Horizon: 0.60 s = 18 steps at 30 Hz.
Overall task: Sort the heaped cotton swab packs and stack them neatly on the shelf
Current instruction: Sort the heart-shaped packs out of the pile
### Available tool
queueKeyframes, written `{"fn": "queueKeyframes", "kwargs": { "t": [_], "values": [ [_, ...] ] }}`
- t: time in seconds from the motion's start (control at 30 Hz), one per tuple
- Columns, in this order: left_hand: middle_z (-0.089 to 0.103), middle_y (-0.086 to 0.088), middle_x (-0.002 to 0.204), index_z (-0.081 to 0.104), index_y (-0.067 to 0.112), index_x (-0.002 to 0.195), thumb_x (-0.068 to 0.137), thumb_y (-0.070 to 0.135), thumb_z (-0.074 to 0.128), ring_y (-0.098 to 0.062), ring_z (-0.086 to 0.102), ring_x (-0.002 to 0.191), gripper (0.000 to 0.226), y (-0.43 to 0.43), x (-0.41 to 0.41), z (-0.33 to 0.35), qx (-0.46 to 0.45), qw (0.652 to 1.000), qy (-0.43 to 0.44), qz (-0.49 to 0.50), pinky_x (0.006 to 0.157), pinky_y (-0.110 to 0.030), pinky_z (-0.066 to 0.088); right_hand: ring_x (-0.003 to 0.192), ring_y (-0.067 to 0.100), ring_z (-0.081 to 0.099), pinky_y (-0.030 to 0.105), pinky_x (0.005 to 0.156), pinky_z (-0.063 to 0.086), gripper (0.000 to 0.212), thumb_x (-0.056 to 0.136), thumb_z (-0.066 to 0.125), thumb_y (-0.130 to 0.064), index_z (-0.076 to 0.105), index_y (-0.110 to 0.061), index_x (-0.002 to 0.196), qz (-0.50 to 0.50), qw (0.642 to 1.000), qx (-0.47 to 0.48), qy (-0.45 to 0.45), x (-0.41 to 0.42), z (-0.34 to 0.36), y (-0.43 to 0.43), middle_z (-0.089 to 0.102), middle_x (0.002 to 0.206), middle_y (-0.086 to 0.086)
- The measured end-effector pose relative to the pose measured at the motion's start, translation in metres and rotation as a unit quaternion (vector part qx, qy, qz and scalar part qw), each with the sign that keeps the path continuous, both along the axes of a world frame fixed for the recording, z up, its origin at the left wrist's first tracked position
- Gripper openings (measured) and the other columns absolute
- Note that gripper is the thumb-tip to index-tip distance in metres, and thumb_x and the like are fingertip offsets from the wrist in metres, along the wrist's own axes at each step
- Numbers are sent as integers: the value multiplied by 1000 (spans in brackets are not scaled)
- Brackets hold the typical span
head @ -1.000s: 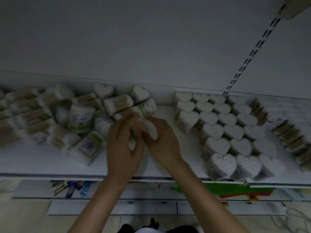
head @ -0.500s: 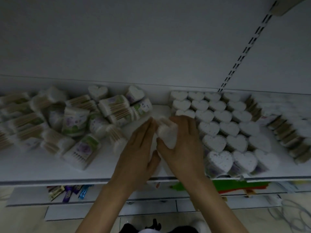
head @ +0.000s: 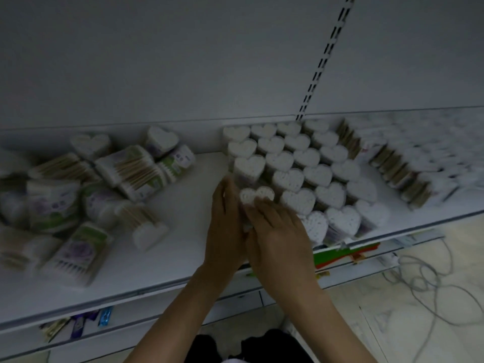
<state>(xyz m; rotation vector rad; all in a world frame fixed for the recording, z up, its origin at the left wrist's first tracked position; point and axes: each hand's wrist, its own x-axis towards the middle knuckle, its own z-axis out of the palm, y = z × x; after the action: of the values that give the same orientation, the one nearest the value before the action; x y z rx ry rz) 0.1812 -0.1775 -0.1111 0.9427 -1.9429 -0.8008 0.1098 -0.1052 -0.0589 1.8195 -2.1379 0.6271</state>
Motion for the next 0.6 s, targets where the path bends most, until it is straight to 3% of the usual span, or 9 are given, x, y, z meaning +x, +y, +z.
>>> {"fn": "queueKeyframes", "kwargs": {
  "t": [0.1,0.17,0.27,0.37,0.47,0.6],
  "values": [
    [-2,-5,154,-6,9,144,87,77,18,-16,5,144,92,-11,-5,-4,-9,1000,-21,11,116,-17,2,109,26,63,40,95,47,45,78,41,-19,70,-8,110,-15,1000,27,-3,0,4,-7,68,114,11],
    [-4,-3,155,-10,9,144,86,78,19,-10,3,142,94,-19,-7,-9,-3,999,-49,-4,114,-12,-4,111,27,63,42,98,45,45,77,41,-18,70,-8,111,-25,999,30,-11,-2,3,-12,68,115,12],
    [9,-7,157,-3,9,146,91,66,28,-12,15,140,85,-24,-8,-18,-13,996,-84,-26,116,-21,11,112,26,62,42,101,43,45,77,43,-19,69,-8,112,-38,999,27,-10,-5,0,-17,67,117,12],
    [15,-4,155,6,6,148,93,65,24,-12,25,138,83,-25,-8,-18,-12,997,-66,-38,112,-11,14,113,26,62,43,100,44,48,76,41,-19,70,-7,112,-43,999,26,-13,-6,0,-20,67,118,12],
    [24,-9,155,12,6,149,95,59,31,-16,36,136,79,-26,-7,-15,-2,998,-37,-42,110,-10,22,117,27,59,46,100,44,50,77,39,-20,67,-6,116,-40,998,27,-38,-4,-1,-23,65,121,13],
    [15,-2,156,10,8,150,87,77,19,-6,22,138,94,-21,-6,-5,32,999,-13,-39,108,-2,11,117,28,59,46,103,41,47,80,40,-21,68,-6,115,-41,997,42,-48,-4,0,-24,65,121,14]
  ]
}}
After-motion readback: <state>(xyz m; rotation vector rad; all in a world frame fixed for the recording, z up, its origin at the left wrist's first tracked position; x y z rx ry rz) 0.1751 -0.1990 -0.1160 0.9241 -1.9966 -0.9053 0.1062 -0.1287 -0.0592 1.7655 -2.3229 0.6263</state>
